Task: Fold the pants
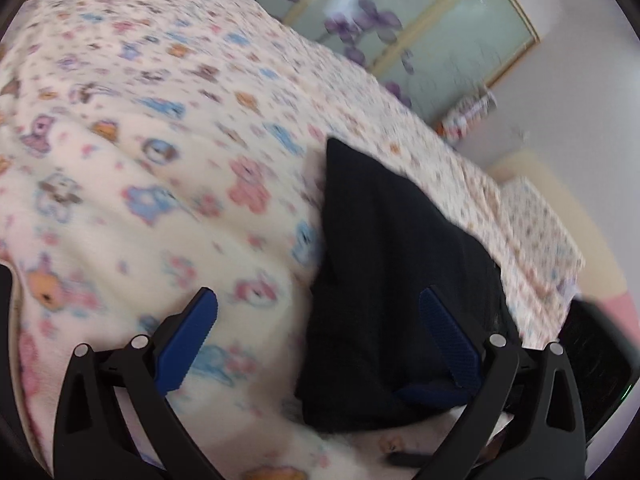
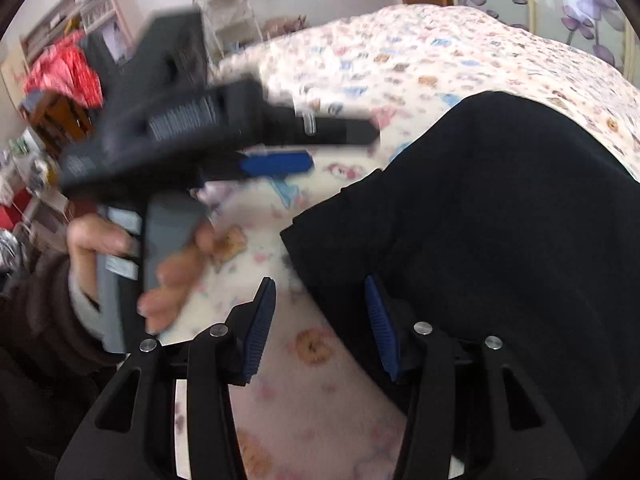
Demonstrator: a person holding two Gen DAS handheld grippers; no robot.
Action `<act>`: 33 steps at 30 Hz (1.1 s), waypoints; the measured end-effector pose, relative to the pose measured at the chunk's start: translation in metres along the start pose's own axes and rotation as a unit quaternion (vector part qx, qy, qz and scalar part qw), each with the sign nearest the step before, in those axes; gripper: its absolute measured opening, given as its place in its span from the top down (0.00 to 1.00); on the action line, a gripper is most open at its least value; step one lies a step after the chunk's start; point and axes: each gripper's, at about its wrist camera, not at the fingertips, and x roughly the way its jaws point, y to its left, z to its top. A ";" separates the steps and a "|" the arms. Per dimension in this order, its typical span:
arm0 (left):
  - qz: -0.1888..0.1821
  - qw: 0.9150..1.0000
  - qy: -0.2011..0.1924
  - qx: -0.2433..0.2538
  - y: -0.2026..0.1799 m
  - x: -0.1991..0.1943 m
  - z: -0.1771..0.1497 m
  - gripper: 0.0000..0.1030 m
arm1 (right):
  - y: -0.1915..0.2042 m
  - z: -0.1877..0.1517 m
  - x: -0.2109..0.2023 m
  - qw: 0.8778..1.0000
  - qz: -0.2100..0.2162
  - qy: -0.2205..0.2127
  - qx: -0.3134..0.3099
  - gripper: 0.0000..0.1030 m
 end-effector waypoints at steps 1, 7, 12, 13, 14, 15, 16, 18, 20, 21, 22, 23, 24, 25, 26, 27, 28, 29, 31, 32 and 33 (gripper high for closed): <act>0.005 1.000 0.009 0.004 -0.001 0.003 -0.001 0.02 | -0.012 0.000 -0.014 0.999 -0.006 -0.028 0.029 0.52; 0.035 0.999 0.038 0.011 -0.004 0.011 -0.010 0.02 | -0.066 0.002 -0.060 0.981 -0.091 -0.094 0.146 0.52; 0.015 0.998 0.065 0.000 -0.001 0.011 -0.012 0.07 | -0.074 -0.006 -0.062 0.974 -0.108 -0.099 0.170 0.44; 0.006 0.997 0.070 -0.011 0.002 0.009 -0.011 0.16 | -0.075 -0.008 -0.061 0.974 -0.107 -0.098 0.173 0.44; -0.009 0.997 0.074 -0.025 0.006 0.007 -0.010 0.34 | -0.077 -0.007 -0.057 0.974 -0.106 -0.098 0.175 0.44; -0.039 0.995 0.082 -0.050 0.012 0.006 -0.010 0.43 | -0.079 -0.007 -0.055 0.974 -0.106 -0.098 0.177 0.44; -0.068 0.991 0.094 -0.070 0.017 0.007 -0.010 0.58 | -0.078 -0.008 -0.055 0.973 -0.106 -0.100 0.179 0.44; -0.078 0.989 0.102 -0.071 0.019 0.010 -0.012 0.71 | -0.081 -0.010 -0.058 0.972 -0.105 -0.105 0.183 0.44; -0.075 0.990 0.099 -0.063 0.014 0.010 -0.016 0.82 | -0.082 -0.006 -0.058 0.970 -0.106 -0.114 0.185 0.44; -0.070 0.992 0.094 -0.057 0.010 0.008 -0.017 0.84 | -0.080 -0.002 -0.058 0.971 -0.099 -0.118 0.183 0.44; -0.064 0.993 0.089 -0.051 0.006 0.006 -0.018 0.85 | -0.077 0.006 -0.056 0.972 -0.089 -0.119 0.180 0.44; -0.060 0.994 0.082 -0.050 0.004 0.003 -0.021 0.87 | -0.073 0.015 -0.052 0.974 -0.080 -0.118 0.177 0.44; -0.058 0.994 0.076 -0.051 0.002 0.001 -0.023 0.87 | -0.070 0.024 -0.049 0.975 -0.071 -0.118 0.173 0.44; -0.056 0.995 0.071 -0.051 0.001 -0.001 -0.024 0.88 | -0.064 0.040 -0.041 0.977 -0.055 -0.118 0.169 0.44; -0.056 0.995 0.065 -0.052 -0.001 -0.003 -0.027 0.88 | -0.062 0.048 -0.036 0.978 -0.047 -0.117 0.168 0.44; -0.057 0.995 0.060 -0.052 -0.001 -0.005 -0.030 0.88 | -0.059 0.059 -0.028 0.978 -0.040 -0.115 0.168 0.44; -0.058 0.995 0.056 -0.052 -0.001 -0.008 -0.033 0.88 | -0.056 0.073 -0.017 0.979 -0.040 -0.109 0.167 0.44; -0.056 0.996 0.052 -0.046 -0.003 -0.010 -0.035 0.88 | -0.054 0.085 -0.005 0.980 -0.063 -0.096 0.162 0.44; -0.047 0.997 0.046 -0.035 -0.006 -0.008 -0.035 0.88 | -0.045 0.107 0.021 0.977 -0.158 -0.059 0.130 0.44; -0.040 0.998 0.044 -0.026 -0.008 -0.008 -0.034 0.88 | -0.041 0.114 0.032 0.974 -0.192 -0.045 0.113 0.44; -0.035 0.998 0.042 -0.022 -0.010 -0.007 -0.034 0.88 | -0.037 0.121 0.044 0.969 -0.227 -0.027 0.092 0.44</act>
